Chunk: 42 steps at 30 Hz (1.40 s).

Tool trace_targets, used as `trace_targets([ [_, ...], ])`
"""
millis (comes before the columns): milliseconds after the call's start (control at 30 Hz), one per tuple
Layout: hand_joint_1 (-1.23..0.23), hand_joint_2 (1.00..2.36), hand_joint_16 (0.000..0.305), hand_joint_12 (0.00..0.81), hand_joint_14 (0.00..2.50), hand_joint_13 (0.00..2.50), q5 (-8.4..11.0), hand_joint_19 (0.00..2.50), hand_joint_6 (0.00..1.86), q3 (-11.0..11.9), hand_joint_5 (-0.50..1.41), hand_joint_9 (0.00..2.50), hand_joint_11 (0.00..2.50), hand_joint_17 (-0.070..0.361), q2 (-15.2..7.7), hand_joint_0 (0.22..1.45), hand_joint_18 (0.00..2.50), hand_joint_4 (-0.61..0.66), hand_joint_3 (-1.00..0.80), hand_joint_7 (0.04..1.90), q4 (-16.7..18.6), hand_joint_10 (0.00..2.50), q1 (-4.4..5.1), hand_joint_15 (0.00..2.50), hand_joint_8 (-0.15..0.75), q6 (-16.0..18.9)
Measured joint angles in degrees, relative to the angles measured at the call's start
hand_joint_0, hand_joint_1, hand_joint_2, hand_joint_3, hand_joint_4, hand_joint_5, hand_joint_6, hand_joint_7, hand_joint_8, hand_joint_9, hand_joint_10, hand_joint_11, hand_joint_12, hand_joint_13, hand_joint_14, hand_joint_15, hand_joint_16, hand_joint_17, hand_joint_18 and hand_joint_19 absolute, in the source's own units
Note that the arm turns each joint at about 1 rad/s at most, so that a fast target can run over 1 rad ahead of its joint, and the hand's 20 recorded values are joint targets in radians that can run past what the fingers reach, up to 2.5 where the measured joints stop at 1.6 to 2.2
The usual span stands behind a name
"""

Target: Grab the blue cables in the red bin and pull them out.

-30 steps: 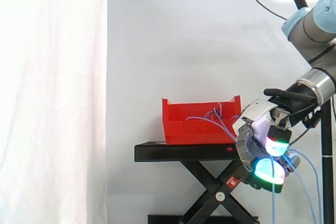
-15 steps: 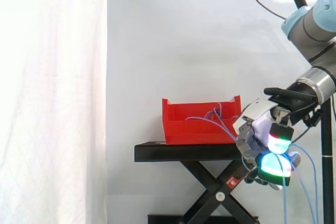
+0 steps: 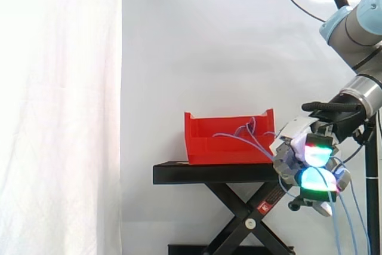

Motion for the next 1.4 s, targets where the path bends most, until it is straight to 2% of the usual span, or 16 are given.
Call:
trace_targets([
  [233, -0.85, 1.0, 0.041, 0.262, 0.0, 1.46, -0.37, 0.67, 0.9, 0.0, 0.64, 1.09, 1.55, 0.093, 0.0, 0.89, 0.81, -0.1, -1.0, 0.53, -1.7, 1.33, 0.34, 1.66, 0.152, 2.0],
  [367, -0.82, 1.0, 0.042, 0.262, 0.0, 1.45, -0.44, 0.68, 0.82, 0.0, 0.65, 1.1, 1.57, 0.094, 0.0, 0.86, 0.8, -0.1, -1.0, 0.56, -2.0, 1.27, 0.49, 1.66, 0.152, 2.6],
  [667, -0.75, 1.0, 0.043, 0.278, 0.0, 1.45, -0.46, 0.68, 0.62, 0.0, 0.65, 1.11, 1.59, 0.097, 0.0, 0.8, 0.8, -0.07, -1.0, 0.63, -2.0, 1.16, 0.71, 1.64, 0.157, 2.4],
  [733, -0.73, 1.0, 0.044, 0.275, 0.01, 1.44, -0.45, 0.68, 0.61, 0.0, 0.65, 1.11, 1.61, 0.098, 0.0, 0.79, 0.8, -0.06, -1.0, 0.63, -2.0, 1.09, 0.74, 1.63, 0.155, 2.3],
  [967, -0.7, 1.0, 0.045, 0.276, 0.0, 1.44, -0.46, 0.68, 0.58, 0.2, 0.66, 1.12, 1.61, 0.101, 0.0, 0.77, 0.8, -0.05, -1.0, 0.63, -1.9, 1.08, 0.85, 1.63, 0.166, 1.2],
  [1400, -0.62, 1.0, 0.047, 0.299, 0.0, 1.44, -0.46, 0.68, 0.41, 0.5, 0.78, 1.15, 1.63, 0.106, 0.0, 0.73, 0.8, -0.01, -1.0, 0.74, -1.9, 0.99, 0.92, 1.61, 0.186, 0.7],
])
